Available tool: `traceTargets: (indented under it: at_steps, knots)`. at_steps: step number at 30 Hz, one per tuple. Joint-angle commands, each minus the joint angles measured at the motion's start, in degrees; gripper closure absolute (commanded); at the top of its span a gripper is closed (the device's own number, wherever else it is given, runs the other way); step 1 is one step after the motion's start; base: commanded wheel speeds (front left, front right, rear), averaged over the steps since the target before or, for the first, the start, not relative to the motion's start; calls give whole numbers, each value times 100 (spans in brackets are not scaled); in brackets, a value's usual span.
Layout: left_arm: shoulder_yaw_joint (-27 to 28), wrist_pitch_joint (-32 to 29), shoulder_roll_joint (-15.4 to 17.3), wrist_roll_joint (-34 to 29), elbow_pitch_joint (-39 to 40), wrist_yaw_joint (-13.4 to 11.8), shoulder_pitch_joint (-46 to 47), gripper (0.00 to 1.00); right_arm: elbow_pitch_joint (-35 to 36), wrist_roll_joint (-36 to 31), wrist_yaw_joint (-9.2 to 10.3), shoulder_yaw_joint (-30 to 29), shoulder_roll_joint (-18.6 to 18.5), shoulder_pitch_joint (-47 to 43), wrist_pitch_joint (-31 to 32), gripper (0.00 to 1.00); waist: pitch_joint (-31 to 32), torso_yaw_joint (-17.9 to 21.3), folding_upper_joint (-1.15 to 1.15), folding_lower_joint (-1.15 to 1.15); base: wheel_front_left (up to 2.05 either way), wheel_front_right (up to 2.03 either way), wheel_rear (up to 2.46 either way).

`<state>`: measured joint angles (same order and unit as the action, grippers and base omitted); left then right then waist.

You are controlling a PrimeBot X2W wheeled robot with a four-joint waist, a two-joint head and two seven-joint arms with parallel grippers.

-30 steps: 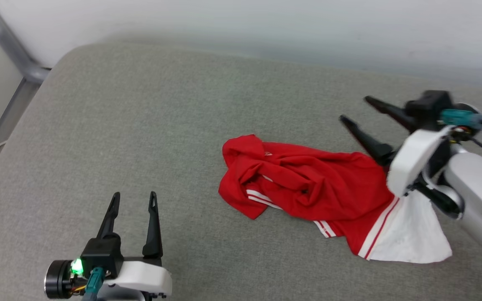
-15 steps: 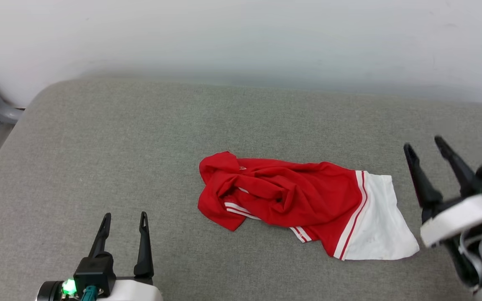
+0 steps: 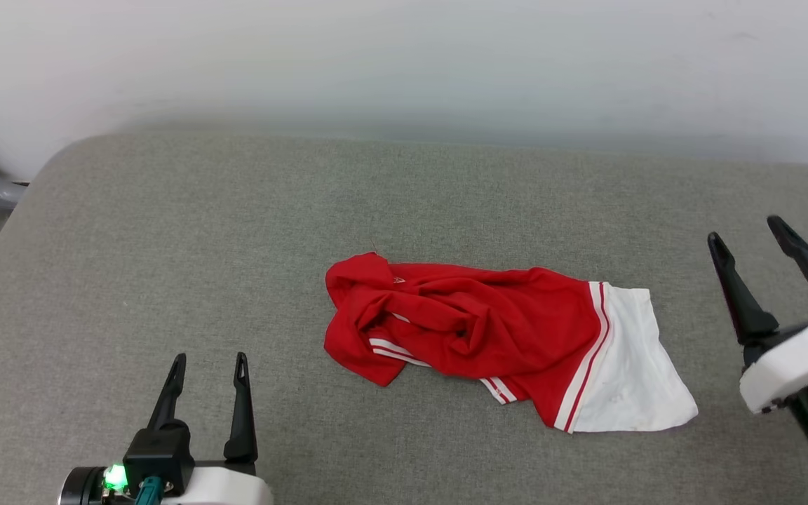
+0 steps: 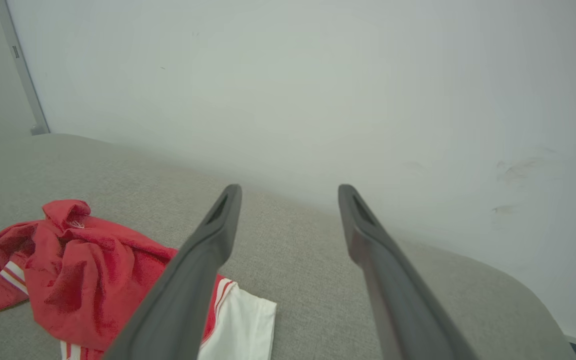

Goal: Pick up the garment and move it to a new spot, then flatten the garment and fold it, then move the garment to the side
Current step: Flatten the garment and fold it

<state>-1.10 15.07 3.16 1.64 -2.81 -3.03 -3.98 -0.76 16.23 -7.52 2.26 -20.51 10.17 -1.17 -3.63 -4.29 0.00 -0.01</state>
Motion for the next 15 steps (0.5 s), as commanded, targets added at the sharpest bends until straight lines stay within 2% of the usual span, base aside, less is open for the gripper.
traceTargets:
  at_steps: [1, 2, 3, 7, 11, 12, 15]
  knots:
    - [6, 15, 12, -48, 32, 33, 95, 0, 101, 139, 6, 211, -292, 236, 486, 0, -62, -19, 0, 1, 0, 0, 0]
    - [6, 15, 12, -48, 32, 33, 95, 0, 101, 139, 6, 211, -292, 236, 486, 0, -62, -19, 0, 1, 0, 0, 0]
    - [3, 15, 12, -50, 36, 38, 106, 0, 130, 234, 6, 317, -421, 342, 790, 0, -92, -29, 0, 1, 0, 0, 0]
    - [-14, 15, 8, -46, 35, 53, 199, 0, 70, 823, 6, 916, -1063, 684, 2283, 0, -213, -83, 0, 1, 0, 0, 0]
    - [-40, 15, 1, -13, 47, 29, 244, 0, -77, 1411, 7, 1324, -1475, 828, 3545, 0, -355, -149, 0, 1, 0, 0, 0]
    - [-69, 15, -4, -5, 57, 23, 305, 0, -138, 1640, 7, 1523, -1643, 851, 4058, 0, -447, -194, 0, 1, 0, 0, 0]
    - [-128, 15, -10, 20, 68, 4, 384, 0, -271, 1837, 7, 1772, -1790, 884, 4528, 0, -602, -268, 0, 1, 0, 0, 0]
